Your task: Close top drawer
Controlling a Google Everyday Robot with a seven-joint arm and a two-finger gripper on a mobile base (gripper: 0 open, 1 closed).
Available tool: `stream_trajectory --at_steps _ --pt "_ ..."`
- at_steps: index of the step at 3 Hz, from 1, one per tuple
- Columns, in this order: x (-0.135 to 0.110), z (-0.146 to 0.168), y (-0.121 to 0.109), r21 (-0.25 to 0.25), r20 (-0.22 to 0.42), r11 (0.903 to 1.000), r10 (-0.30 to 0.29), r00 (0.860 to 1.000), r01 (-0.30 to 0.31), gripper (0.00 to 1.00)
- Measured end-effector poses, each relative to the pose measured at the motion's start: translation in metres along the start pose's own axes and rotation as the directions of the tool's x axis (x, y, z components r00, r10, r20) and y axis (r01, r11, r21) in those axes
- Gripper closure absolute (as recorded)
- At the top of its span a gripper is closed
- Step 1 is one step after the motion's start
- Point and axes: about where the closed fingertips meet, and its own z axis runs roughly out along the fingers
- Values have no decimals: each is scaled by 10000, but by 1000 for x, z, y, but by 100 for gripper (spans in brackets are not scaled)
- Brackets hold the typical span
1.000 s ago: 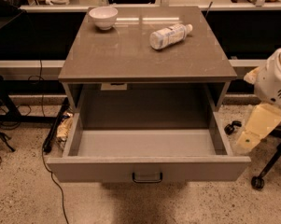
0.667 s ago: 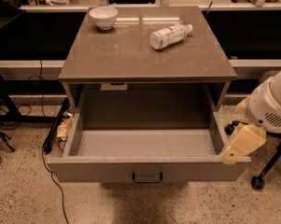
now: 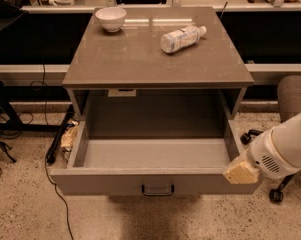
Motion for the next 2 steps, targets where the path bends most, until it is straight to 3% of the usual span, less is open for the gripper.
stream_trajectory --at_steps 1,2 --pt "18 58 10 -304 225 9908 1325 9909 -1318 96" --pt "26 99 9 -216 422 9774 2112 9765 -2104 100"
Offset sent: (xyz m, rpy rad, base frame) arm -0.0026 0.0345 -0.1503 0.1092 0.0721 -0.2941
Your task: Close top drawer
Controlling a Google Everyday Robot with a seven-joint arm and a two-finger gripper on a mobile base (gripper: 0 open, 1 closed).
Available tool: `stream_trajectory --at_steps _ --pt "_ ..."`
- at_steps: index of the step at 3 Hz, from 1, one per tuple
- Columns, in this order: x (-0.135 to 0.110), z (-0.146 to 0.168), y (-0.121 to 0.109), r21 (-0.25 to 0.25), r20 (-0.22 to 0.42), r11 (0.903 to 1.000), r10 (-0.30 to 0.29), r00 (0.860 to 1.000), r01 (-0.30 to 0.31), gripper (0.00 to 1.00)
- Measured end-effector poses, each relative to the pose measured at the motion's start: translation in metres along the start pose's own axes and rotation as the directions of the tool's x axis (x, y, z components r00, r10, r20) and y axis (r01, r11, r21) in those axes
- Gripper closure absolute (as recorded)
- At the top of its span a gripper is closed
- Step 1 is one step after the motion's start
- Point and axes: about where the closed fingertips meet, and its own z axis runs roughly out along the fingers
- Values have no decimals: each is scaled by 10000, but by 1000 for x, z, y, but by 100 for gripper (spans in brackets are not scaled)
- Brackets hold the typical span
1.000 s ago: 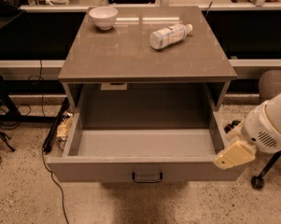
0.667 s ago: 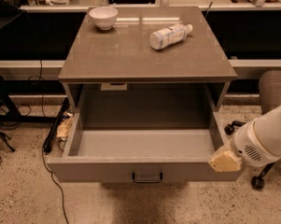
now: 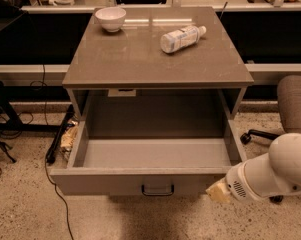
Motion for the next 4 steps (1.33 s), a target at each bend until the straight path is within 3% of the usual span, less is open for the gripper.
stream_trajectory --at_steps 1,3,4 --pt "-18 33 -19 330 403 9978 568 9976 -582 100" --pt "-28 37 -28 444 682 9972 563 9961 -594 100" --pt "-59 41 -49 720 1035 9971 162 9945 -238 100"
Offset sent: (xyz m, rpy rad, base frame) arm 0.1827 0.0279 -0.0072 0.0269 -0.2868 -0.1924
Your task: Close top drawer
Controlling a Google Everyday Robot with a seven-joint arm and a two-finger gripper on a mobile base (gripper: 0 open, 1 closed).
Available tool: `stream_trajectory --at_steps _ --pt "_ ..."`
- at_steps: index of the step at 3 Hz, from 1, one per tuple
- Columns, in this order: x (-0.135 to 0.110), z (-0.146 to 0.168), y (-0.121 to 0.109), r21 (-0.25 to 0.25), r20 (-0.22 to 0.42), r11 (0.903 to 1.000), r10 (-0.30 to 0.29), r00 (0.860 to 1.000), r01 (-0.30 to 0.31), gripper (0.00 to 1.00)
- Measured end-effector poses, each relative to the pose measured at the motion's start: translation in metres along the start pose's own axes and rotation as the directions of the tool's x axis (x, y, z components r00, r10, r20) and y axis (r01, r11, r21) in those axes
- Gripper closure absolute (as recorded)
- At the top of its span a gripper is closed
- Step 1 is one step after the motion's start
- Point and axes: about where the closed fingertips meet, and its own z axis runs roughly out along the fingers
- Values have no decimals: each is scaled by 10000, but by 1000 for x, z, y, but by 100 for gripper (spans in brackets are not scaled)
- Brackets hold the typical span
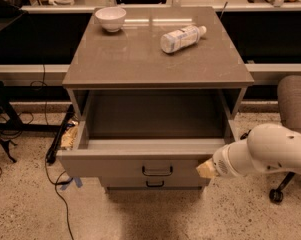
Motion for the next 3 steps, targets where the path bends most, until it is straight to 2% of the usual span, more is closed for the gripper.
stream_trajectory --at_steps 1,2,3 --pt "-12 3 -6 71 147 9999 -155 9998 154 100" --pt "-57 10 -21 144 766 9984 -551 9955 542 100" --pt "-74 14 -26 156 1009 9976 -680 9926 668 100"
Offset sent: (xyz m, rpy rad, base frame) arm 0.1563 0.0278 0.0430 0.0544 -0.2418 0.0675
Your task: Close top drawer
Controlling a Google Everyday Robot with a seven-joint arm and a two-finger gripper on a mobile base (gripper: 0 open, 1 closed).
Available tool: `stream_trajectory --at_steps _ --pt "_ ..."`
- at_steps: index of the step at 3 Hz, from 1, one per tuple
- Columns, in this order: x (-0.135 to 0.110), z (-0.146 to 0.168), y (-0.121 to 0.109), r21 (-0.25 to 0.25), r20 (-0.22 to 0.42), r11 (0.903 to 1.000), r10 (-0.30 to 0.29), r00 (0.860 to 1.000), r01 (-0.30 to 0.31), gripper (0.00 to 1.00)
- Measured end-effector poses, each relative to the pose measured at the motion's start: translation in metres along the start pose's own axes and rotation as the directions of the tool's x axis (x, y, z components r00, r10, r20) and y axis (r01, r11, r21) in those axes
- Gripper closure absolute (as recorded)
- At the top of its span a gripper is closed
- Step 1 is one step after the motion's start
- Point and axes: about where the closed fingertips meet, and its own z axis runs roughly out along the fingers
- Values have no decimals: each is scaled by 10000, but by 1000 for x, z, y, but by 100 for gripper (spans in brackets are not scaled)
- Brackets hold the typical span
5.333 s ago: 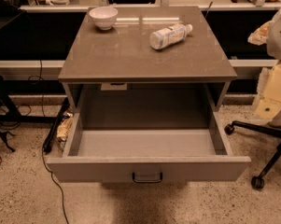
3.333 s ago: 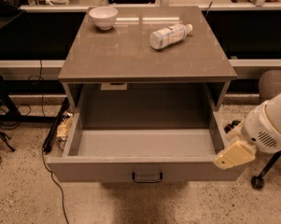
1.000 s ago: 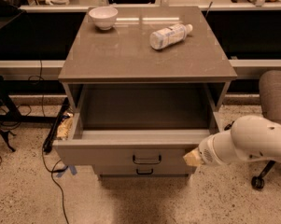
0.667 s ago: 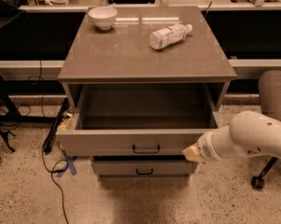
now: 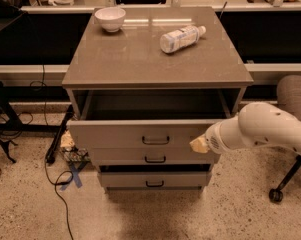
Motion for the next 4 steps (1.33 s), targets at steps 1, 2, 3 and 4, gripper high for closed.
stream_trajectory --at_steps 1,2,3,4 --pt "-35 11 -11 -17 495 9998 -186 9986 187 100" --pt "-85 27 -24 -82 1205 9993 -358 9921 371 100" --pt "-85 27 -24 -81 1209 9993 -358 9920 370 100" --pt "-85 12 -22 111 1697 9994 -355 9849 341 100"
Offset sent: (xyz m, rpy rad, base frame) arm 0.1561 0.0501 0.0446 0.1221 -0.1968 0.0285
